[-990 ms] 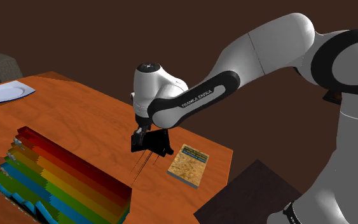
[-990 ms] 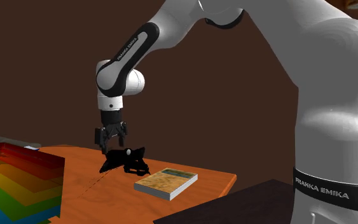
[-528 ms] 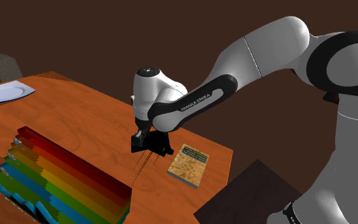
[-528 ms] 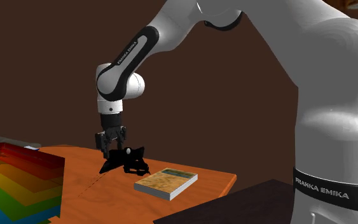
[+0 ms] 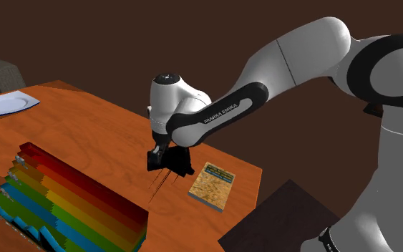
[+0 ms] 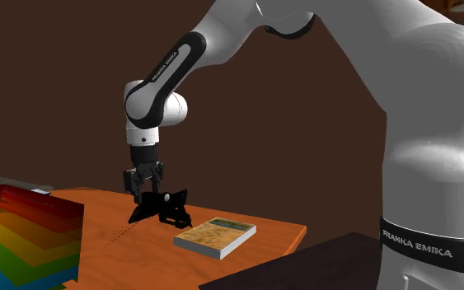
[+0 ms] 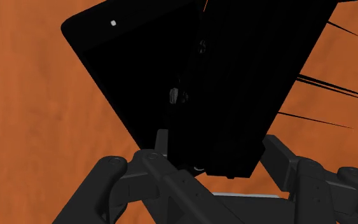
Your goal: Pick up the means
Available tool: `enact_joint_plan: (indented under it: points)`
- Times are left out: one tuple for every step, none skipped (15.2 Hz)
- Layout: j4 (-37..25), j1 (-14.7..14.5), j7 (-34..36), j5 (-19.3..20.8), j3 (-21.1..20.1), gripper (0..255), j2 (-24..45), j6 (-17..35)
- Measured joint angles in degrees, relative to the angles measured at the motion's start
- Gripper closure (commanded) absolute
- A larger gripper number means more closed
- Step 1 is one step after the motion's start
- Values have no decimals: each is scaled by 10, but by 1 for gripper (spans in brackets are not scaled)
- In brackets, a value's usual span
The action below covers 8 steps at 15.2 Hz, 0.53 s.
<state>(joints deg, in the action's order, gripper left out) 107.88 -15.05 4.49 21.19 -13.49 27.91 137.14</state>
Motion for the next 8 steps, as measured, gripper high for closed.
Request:
enact_joint_plan:
  points:
    - [1, 1, -2, -2, -1, 255, -5, -4]
    - [2, 3, -5, -5, -3, 255, -11, -9]
    - [2, 4, -7, -7, -4, 255, -16, -13]
    - [-2, 5, -10, -10, -5, 255, -19, -20]
    - [-2, 6, -12, -13, -7, 255, -26, -27]
    - [-6, 5, -13, -15, -9, 255, -28, -33]
    - [-6, 6, -16, -18, -10, 255, -33, -37]
    - [-5, 8, -19, -20, -11, 255, -38, -42]
